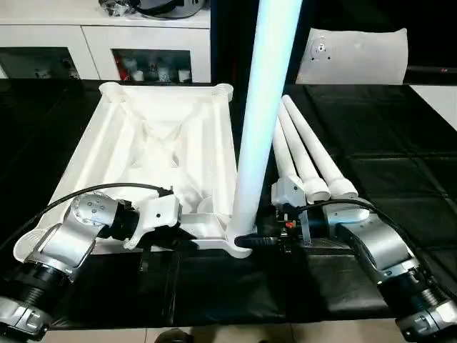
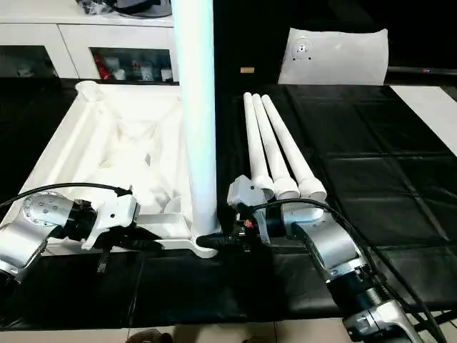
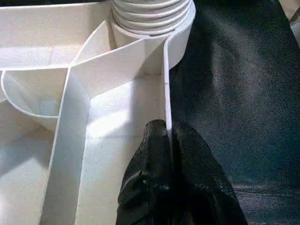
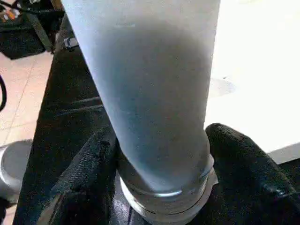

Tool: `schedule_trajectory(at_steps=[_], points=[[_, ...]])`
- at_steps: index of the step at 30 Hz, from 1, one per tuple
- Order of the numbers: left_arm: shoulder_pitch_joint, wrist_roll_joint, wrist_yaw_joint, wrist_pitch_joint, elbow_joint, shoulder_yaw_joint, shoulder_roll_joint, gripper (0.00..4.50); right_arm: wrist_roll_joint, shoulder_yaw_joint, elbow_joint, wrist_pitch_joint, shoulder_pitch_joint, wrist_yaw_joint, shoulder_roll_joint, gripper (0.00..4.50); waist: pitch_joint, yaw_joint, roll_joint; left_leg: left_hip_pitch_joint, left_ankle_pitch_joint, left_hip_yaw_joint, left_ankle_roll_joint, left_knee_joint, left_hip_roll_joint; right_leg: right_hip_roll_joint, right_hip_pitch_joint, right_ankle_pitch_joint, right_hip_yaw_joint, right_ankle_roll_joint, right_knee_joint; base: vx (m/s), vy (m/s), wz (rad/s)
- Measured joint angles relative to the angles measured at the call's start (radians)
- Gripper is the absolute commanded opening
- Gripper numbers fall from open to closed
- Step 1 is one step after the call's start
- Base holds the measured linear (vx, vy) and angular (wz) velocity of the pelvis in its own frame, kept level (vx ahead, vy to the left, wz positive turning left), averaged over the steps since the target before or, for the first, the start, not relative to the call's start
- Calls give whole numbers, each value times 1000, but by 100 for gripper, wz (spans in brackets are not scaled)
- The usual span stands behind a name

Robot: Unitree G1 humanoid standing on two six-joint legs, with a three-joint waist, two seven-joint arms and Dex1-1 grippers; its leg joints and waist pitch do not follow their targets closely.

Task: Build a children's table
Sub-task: Rotate leg to tighten

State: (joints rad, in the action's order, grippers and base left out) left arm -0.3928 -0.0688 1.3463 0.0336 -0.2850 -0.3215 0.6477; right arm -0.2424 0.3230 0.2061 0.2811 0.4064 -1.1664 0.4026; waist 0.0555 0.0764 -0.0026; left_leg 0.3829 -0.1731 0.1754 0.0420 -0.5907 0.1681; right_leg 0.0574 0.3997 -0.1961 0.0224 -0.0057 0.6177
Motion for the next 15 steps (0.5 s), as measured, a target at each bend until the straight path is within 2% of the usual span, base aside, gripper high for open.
schedule_trajectory(at_steps=[11, 15], points=[[41, -16, -31, 57, 32, 34, 0, 0, -13, -23, -5, 24, -38, 55, -55, 261, -2, -4, -3, -4, 0, 0, 0, -1, 1, 0, -1, 0, 0, 0, 2, 0, 0, 0], [68, -17, -55, 94, 58, 54, 3, 0, -15, -41, 0, 34, -53, 104, -92, 261, -2, -21, -3, -10, 0, 2, 1, -1, 1, 0, -4, -2, -1, 3, 4, 0, 0, 0]])
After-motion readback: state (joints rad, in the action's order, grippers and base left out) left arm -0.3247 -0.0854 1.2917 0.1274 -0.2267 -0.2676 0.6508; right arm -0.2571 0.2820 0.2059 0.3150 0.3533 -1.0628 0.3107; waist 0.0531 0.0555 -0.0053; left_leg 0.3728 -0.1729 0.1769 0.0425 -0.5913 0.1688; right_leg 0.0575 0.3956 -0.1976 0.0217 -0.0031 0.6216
